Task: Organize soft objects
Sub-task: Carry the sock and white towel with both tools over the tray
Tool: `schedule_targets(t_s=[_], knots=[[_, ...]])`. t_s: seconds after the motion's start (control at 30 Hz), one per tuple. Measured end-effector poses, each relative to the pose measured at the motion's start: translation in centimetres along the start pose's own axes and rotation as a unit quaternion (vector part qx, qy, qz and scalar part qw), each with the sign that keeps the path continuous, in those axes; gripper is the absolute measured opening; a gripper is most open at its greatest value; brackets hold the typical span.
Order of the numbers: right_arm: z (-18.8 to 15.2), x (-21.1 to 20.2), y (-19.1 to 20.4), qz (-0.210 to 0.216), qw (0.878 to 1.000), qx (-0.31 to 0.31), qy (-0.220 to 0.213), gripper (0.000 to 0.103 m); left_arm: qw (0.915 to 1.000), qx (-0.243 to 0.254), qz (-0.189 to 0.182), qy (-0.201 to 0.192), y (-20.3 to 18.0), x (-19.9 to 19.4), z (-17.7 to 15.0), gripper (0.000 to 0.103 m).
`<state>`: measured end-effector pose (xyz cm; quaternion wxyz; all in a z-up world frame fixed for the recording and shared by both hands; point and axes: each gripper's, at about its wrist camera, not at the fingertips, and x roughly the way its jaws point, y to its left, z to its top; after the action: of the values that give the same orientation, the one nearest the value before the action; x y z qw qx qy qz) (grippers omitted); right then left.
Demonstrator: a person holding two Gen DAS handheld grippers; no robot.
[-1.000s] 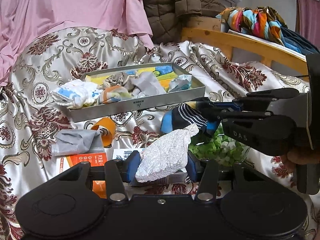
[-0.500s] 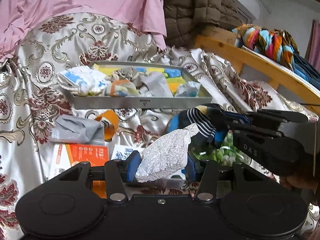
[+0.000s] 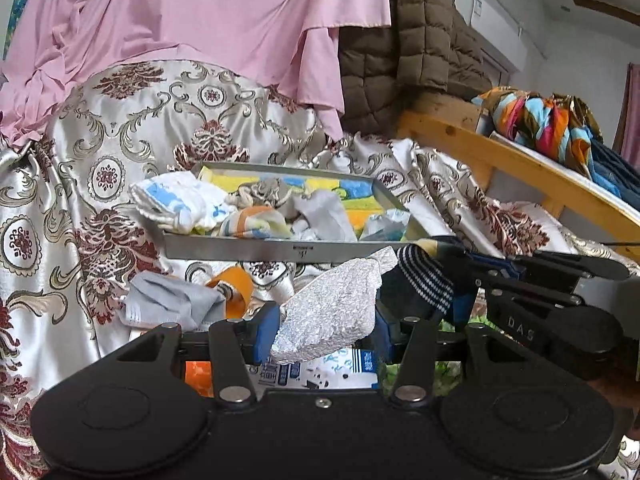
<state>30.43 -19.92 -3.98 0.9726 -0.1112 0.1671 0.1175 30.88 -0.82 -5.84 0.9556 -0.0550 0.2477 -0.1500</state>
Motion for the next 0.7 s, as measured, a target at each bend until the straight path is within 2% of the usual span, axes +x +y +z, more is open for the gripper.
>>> schedule_targets(t_s=[0.17, 0.3, 0.4, 0.7], knots=[[0.3, -0.1, -0.2, -0.003, 1.000, 0.002, -0.006, 0.007, 0.9997, -0.014, -0.001, -0.021, 0.5, 0.7, 0.8, 0.051], [1.1, 0.2, -0.5, 0.004, 1.000, 0.008, -0.001, 0.007, 0.9984, -0.038, 0.015, -0.040, 1.4, 2.2, 2.1, 0.051], [2.4, 1.2, -0.3, 0.008, 1.000, -0.021, -0.007, 0.007, 0.9963, -0.058, 0.027, -0.058, 2.6, 3.7, 3.4, 0.051], [8.4, 9.3, -1.6, 0.020, 0.999, -0.044, -0.005, 0.007, 0.9919, -0.066, 0.048, -0.098, 6.0, 10.0, 9.2, 0.051]])
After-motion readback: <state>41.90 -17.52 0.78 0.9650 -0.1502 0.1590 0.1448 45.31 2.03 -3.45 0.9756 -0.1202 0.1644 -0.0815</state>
